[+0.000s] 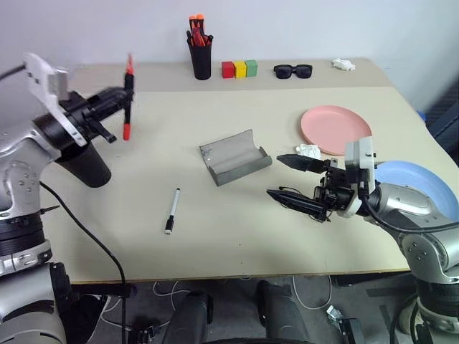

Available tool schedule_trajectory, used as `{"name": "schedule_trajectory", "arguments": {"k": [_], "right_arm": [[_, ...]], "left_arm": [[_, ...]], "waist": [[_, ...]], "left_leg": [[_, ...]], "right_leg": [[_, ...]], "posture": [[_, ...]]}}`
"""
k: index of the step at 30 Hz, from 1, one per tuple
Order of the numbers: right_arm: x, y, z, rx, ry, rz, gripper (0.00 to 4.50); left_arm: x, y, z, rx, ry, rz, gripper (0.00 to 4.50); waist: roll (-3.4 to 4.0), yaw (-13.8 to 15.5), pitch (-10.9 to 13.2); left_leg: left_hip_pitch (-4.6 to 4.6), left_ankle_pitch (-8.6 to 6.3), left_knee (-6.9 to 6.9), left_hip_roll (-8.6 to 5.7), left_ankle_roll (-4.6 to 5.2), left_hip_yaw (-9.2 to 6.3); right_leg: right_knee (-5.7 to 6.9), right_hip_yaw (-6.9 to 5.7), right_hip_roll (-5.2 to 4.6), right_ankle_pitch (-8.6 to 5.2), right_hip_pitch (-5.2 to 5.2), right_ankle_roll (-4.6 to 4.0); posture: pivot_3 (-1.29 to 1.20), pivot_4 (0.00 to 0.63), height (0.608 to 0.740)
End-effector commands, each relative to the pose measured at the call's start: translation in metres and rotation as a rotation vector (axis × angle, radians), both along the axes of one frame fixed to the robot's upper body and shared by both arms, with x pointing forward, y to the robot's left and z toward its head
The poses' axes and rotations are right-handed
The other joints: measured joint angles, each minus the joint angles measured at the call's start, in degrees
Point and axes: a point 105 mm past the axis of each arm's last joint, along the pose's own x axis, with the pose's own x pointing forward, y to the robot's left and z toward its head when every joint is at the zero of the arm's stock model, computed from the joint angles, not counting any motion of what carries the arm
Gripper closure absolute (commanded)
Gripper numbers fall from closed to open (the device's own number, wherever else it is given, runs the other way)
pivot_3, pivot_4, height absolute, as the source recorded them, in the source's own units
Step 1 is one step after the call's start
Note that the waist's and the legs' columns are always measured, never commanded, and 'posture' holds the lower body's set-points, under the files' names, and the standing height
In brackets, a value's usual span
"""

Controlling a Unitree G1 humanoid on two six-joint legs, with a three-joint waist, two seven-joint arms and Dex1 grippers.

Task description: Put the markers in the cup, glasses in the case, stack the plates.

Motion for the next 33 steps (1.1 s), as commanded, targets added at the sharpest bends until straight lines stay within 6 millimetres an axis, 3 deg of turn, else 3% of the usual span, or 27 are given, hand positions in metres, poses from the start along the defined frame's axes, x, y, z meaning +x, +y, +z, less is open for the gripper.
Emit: {"name": "schedule_trajectory", "arguments": {"k": [1, 5, 14, 33], "right_arm": [[-0.001, 0.003, 0.011, 0.016, -0.057, 0.021, 0.39], [0.0, 0.005, 0.011, 0.011, -0.056, 0.044, 0.39], [-0.002, 0.011, 0.019, 0.011, -0.073, 0.072, 0.39], [-0.003, 0.006, 0.022, -0.006, -0.088, 0.051, 0.39]], "left_arm": [[-0.016, 0.027, 0.024, -0.038, -0.13, 0.122, 4.47], [-0.026, 0.066, 0.029, -0.084, -0.235, 0.293, 4.47], [-0.018, 0.103, 0.005, -0.067, -0.305, 0.482, 4.47], [-0.004, 0.109, -0.048, -0.132, -0.247, 0.488, 4.47]], "waist": [[0.0, 0.0, 0.0], [0.0, 0.1, 0.0], [-0.02, 0.2, 0.0], [-0.04, 0.2, 0.0]], "left_leg": [[0.01, 0.0, 0.0, 0.0, 0.0, -0.01], [0.0, 0.0, 0.0, 0.0, 0.0, 0.0], [0.02, 0.02, 0.01, -0.02, -0.04, -0.01], [0.01, 0.02, 0.01, -0.01, -0.03, -0.01]], "right_leg": [[0.0, -0.01, 0.0, 0.0, 0.0, 0.0], [0.0, -0.01, 0.0, 0.0, 0.0, 0.0], [-0.02, -0.01, 0.0, 0.01, 0.05, -0.01], [-0.01, -0.01, 0.0, 0.02, 0.04, 0.0]], "posture": [[0.0, 0.15, 0.74], [0.0, 0.15, 0.74], [0.0, 0.15, 0.74], [0.0, 0.15, 0.74]]}}
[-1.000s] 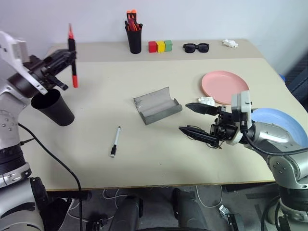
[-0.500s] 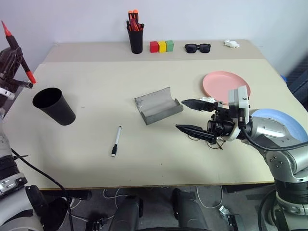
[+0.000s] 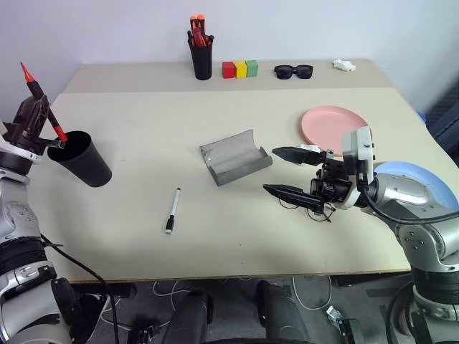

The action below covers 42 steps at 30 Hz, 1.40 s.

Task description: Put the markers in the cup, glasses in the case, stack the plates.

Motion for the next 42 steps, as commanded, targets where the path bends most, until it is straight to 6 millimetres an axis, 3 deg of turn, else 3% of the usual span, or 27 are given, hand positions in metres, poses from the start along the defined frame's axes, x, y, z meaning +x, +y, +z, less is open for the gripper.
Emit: {"name": "schedule_trajectory", "arguments": {"k": [1, 9, 10, 11, 14, 17, 22, 26, 27, 30, 42], "right_arm": [[-0.007, -0.001, 0.012, -0.002, -0.059, 0.007, 0.39], [-0.006, -0.001, 0.012, -0.003, -0.061, 0.008, 0.39], [-0.005, -0.001, 0.011, -0.002, -0.062, 0.008, 0.39], [-0.005, -0.001, 0.011, -0.002, -0.062, 0.007, 0.39], [-0.005, -0.001, 0.011, -0.001, -0.062, 0.006, 0.39], [-0.005, -0.001, 0.011, -0.002, -0.063, 0.005, 0.39], [-0.004, -0.001, 0.01, -0.002, -0.064, -0.001, 0.39], [-0.002, -0.001, 0.01, -0.002, -0.077, -0.008, 0.39], [-0.002, 0.0, 0.009, 0.0, -0.078, -0.008, 0.39], [-0.002, 0.001, 0.008, 0.003, -0.079, -0.009, 0.39], [-0.001, 0.002, 0.005, 0.013, -0.088, -0.018, 0.39]], "left_arm": [[-0.006, 0.001, 0.005, 0.023, -0.031, 0.003, 4.47], [-0.009, -0.001, 0.004, 0.025, -0.031, -0.012, 0.66], [-0.009, -0.002, 0.005, 0.024, -0.033, -0.015, 0.23], [-0.008, -0.004, 0.006, 0.023, -0.032, -0.025, 0.11], [-0.006, -0.019, 0.01, 0.026, 0.001, -0.1, 0.11], [-0.001, -0.048, 0.009, -0.014, 0.103, -0.245, 0.11], [-0.008, -0.142, 0.015, 0.039, 0.368, -0.559, 0.11], [-0.007, -0.186, 0.014, 0.054, 0.52, -0.539, 0.11], [-0.006, -0.19, 0.014, 0.032, 0.539, -0.514, 0.11], [-0.013, -0.2, -0.013, 0.102, 0.728, -0.456, 0.11], [-0.053, -0.173, -0.097, 0.061, 1.236, -0.435, 0.11]], "waist": [[0.0, 0.0, 0.0], [0.0, 0.0, 0.0], [0.0, 0.0, 0.0], [0.0, 0.0, 0.0], [0.0, 0.0, 0.0], [-0.01, 0.1, 0.0], [-0.03, 0.0, 0.0], [-0.06, -0.1, 0.0], [-0.06, -0.1, 0.0], [-0.05, -0.6, 0.0], [-0.07, 0.0, 0.1]], "left_leg": [[0.0, 0.0, 0.0, 0.0, 0.0, 0.0], [0.0, 0.0, 0.01, 0.0, 0.0, 0.0], [0.0, 0.0, 0.0, 0.0, 0.0, 0.0], [0.0, 0.0, 0.0, 0.0, 0.0, 0.0], [0.0, 0.0, 0.0, 0.0, 0.0, 0.0], [-0.01, 0.0, 0.01, 0.0, 0.0, -0.01], [-0.03, 0.0, 0.0, 0.01, 0.0, -0.05], [0.01, 0.0, 0.01, -0.01, 0.0, -0.05], [0.02, 0.0, 0.01, -0.01, 0.0, -0.06], [0.07, 0.0, 0.0, -0.01, 0.0, -0.05], [0.05, 0.06, -0.04, -0.01, -0.1, -0.08]], "right_leg": [[0.0, 0.0, 0.0, 0.0, 0.0, 0.0], [0.0, 0.0, 0.0, 0.0, 0.01, 0.0], [0.0, 0.0, 0.0, 0.0, 0.01, 0.0], [0.0, 0.0, 0.0, 0.0, 0.0, 0.0], [0.0, 0.0, 0.0, 0.0, 0.0, 0.0], [0.0, 0.0, -0.01, 0.0, 0.01, 0.0], [0.01, 0.0, 0.0, -0.01, 0.0, 0.01], [0.03, 0.02, 0.0, -0.01, 0.02, 0.02], [0.03, 0.01, 0.01, -0.01, 0.02, 0.02], [0.09, 0.02, 0.02, -0.01, 0.01, 0.01], [0.11, 0.05, 0.05, -0.03, -0.03, -0.03]], "posture": [[0.0, 0.15, 0.74], [0.0, 0.15, 0.74], [0.0, 0.15, 0.74], [0.0, 0.15, 0.74], [0.0, 0.15, 0.74], [0.0, 0.15, 0.74], [0.0, 0.15, 0.74], [0.0, 0.15, 0.74], [0.0, 0.15, 0.74], [0.0, 0.15, 0.74], [0.0, 0.15, 0.74]]}}
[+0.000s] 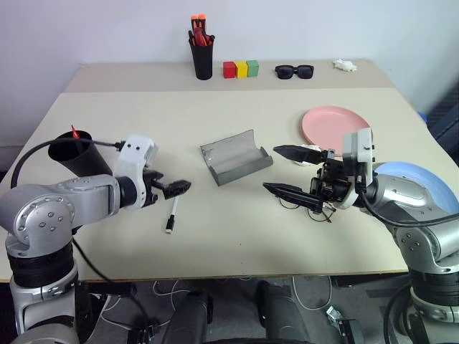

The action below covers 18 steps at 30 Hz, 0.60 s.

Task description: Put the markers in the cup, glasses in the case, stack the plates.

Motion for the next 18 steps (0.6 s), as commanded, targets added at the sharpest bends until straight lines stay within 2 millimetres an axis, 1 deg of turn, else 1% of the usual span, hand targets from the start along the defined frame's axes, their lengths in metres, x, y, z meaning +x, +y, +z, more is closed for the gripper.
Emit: {"name": "schedule_trajectory", "arguments": {"k": [1, 4, 7, 13, 17, 18], "right_arm": [[-0.004, 0.002, 0.008, 0.01, -0.053, 0.008, 0.39], [-0.004, 0.003, 0.008, 0.011, -0.056, 0.008, 0.39], [-0.004, 0.003, 0.008, 0.012, -0.058, 0.004, 0.39], [-0.005, 0.003, 0.007, 0.017, -0.054, -0.003, 0.39], [-0.005, 0.002, 0.007, 0.015, -0.056, -0.011, 0.39], [-0.005, 0.001, 0.007, 0.014, -0.056, -0.012, 0.39]], "left_arm": [[-0.011, 0.002, -0.016, -0.042, 0.137, -0.025, 0.11], [-0.021, -0.006, -0.028, -0.073, 0.219, -0.058, 0.11], [-0.03, -0.011, -0.033, -0.073, 0.26, -0.074, 0.11], [-0.034, -0.021, -0.039, -0.072, 0.317, -0.024, 0.11], [-0.037, -0.024, -0.043, -0.061, 0.347, 0.002, 0.11], [-0.038, -0.024, -0.045, -0.058, 0.354, 0.007, 0.33]], "waist": [[0.03, 0.0, 0.0], [0.01, 0.1, 0.0], [0.0, 0.1, 0.0], [0.02, 0.2, 0.0], [0.03, 0.1, 0.0], [0.03, 0.1, 0.0]], "left_leg": [[0.01, 0.0, -0.01, 0.0, 0.0, -0.01], [-0.02, 0.0, -0.01, 0.0, 0.0, -0.03], [-0.03, 0.0, -0.01, -0.03, -0.02, -0.05], [-0.03, 0.01, -0.02, -0.03, -0.06, -0.05], [-0.02, 0.02, -0.02, -0.04, -0.06, -0.03], [-0.02, 0.02, -0.03, -0.04, -0.06, -0.03]], "right_leg": [[0.01, 0.0, 0.0, -0.01, -0.01, -0.01], [-0.02, -0.01, -0.02, -0.01, 0.0, -0.01], [-0.01, 0.0, -0.07, 0.0, -0.02, -0.01], [-0.01, 0.02, -0.09, -0.09, -0.04, -0.19], [-0.02, 0.03, -0.09, -0.1, -0.03, -0.2], [-0.02, 0.02, -0.09, -0.1, -0.03, -0.2]], "posture": [[0.0, 0.15, 0.74], [0.0, 0.15, 0.74], [0.0, 0.15, 0.74], [0.0, 0.15, 0.74], [0.0, 0.15, 0.74], [0.0, 0.15, 0.74]]}}
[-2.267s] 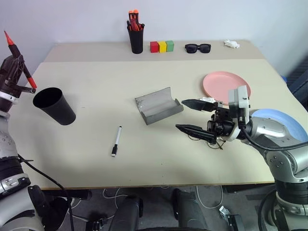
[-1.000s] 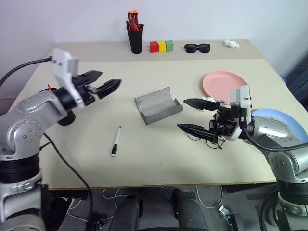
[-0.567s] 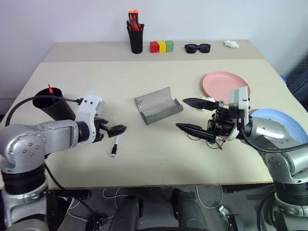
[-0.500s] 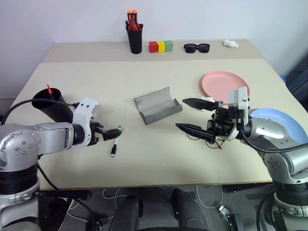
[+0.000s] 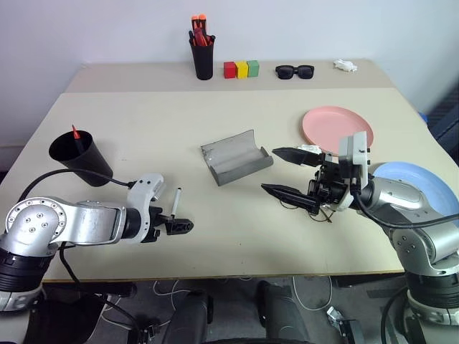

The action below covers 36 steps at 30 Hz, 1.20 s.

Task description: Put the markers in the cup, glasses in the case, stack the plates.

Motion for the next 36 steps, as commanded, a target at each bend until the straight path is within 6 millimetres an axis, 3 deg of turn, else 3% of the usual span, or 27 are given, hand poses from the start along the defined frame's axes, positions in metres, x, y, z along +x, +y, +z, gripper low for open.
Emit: {"name": "schedule_trajectory", "arguments": {"k": [1, 3, 9, 15, 18, 23, 30, 34, 36], "right_arm": [[-0.006, 0.002, 0.012, 0.009, -0.067, 0.01, 0.39], [-0.006, 0.002, 0.012, 0.008, -0.068, 0.007, 0.39], [-0.006, 0.001, 0.013, 0.007, -0.071, 0.001, 0.39], [-0.005, 0.002, 0.013, 0.007, -0.073, 0.001, 0.39], [-0.004, 0.002, 0.014, 0.005, -0.075, 0.0, 0.39], [-0.003, 0.001, 0.015, 0.003, -0.079, -0.002, 0.39], [-0.003, 0.003, 0.015, 0.003, -0.078, 0.006, 0.39], [-0.002, 0.002, 0.015, 0.002, -0.079, 0.003, 0.39], [-0.002, 0.002, 0.015, 0.002, -0.078, 0.002, 0.39]], "left_arm": [[-0.005, -0.007, -0.004, -0.004, 0.022, -0.005, 0.61], [-0.005, -0.008, -0.005, -0.008, 0.024, -0.003, 1.44], [-0.006, -0.008, -0.007, -0.002, 0.038, -0.007, 4.48], [0.001, -0.007, 0.0, 0.02, -0.002, 0.009, 4.48], [0.019, -0.009, 0.015, 0.014, -0.134, 0.044, 4.48], [0.037, 0.011, 0.024, 0.089, -0.217, 0.134, 4.48], [0.053, 0.02, 0.045, 0.142, -0.38, 0.169, 4.48], [0.074, 0.035, 0.084, 0.089, -0.685, 0.328, 4.48], [0.075, 0.037, 0.095, 0.069, -0.786, 0.342, 4.48]], "waist": [[0.01, 0.0, 0.0], [0.01, 0.1, 0.0], [0.01, 0.0, 0.0], [0.01, 0.1, 0.0], [0.01, 0.1, 0.0], [0.01, -0.1, 0.0], [0.0, 0.1, 0.0], [0.01, 0.0, 0.0], [0.01, 0.0, 0.0]], "left_leg": [[0.0, 0.0, 0.0, 0.0, 0.0, 0.01], [0.0, 0.0, 0.0, -0.01, 0.0, 0.02], [0.0, 0.0, 0.0, -0.01, 0.01, 0.03], [0.0, 0.0, 0.0, -0.01, 0.01, 0.03], [0.0, 0.0, 0.0, -0.01, 0.01, 0.03], [-0.01, 0.0, -0.01, -0.01, 0.01, 0.05], [-0.03, 0.0, -0.01, -0.01, 0.01, 0.06], [-0.05, 0.0, -0.01, -0.01, 0.01, 0.07], [-0.06, 0.0, -0.03, 0.0, 0.01, 0.09]], "right_leg": [[0.0, 0.0, 0.0, 0.0, 0.0, 0.0], [0.0, 0.01, 0.0, 0.0, 0.01, 0.0], [-0.01, 0.0, 0.0, -0.01, 0.02, -0.01], [-0.05, 0.0, 0.0, -0.01, 0.06, -0.01], [-0.06, 0.0, 0.0, -0.01, 0.05, -0.01], [-0.1, 0.0, 0.01, -0.01, 0.05, -0.01], [-0.11, 0.0, 0.02, -0.01, 0.04, 0.0], [-0.15, -0.01, 0.02, -0.01, 0.04, 0.0], [-0.16, 0.0, 0.02, -0.01, 0.04, 0.0]], "posture": [[0.0, 0.15, 0.74], [0.0, 0.15, 0.74], [0.0, 0.15, 0.74], [0.0, 0.15, 0.74], [0.0, 0.15, 0.74], [0.0, 0.15, 0.74], [0.0, 0.15, 0.74], [0.0, 0.15, 0.74], [0.0, 0.15, 0.74]]}}
